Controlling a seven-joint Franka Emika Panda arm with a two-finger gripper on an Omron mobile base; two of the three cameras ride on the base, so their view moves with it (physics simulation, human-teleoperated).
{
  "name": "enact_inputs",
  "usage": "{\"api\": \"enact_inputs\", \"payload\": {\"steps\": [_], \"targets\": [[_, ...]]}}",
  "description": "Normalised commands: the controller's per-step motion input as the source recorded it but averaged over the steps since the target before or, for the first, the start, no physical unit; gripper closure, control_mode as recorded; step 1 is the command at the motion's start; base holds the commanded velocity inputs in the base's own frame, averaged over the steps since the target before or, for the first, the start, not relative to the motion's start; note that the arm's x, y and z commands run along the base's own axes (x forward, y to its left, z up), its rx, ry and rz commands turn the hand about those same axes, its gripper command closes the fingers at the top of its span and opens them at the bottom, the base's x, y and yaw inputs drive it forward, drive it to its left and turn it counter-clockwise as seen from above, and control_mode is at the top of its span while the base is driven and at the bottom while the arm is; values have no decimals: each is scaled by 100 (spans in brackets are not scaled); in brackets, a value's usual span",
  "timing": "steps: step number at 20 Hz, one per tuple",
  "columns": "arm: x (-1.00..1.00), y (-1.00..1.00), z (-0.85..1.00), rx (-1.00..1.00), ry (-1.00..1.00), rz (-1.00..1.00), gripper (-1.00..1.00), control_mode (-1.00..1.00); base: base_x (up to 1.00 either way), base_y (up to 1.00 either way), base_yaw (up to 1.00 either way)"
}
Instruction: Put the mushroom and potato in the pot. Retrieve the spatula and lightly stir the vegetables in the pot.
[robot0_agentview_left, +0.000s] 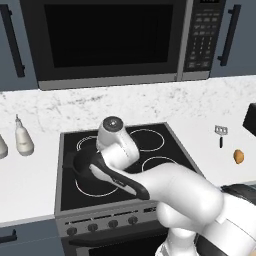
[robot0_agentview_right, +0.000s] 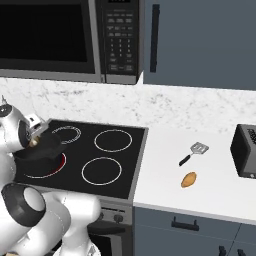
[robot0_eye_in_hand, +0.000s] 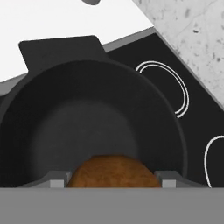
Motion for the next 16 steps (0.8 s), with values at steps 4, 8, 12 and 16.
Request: {"api": "enact_inputs", "payload": {"steps": [4,8,12,16], "targets": [[4,0,-24,-6,0,1,100,-100,0,0,0],[0,0,-7,-4,0,0,100,-100,0,0,0],[2,0,-3,-2,0,0,-100,-100,0,0,0],[4,0,0,-2,0,0,-100,-100,0,0,0]]}}
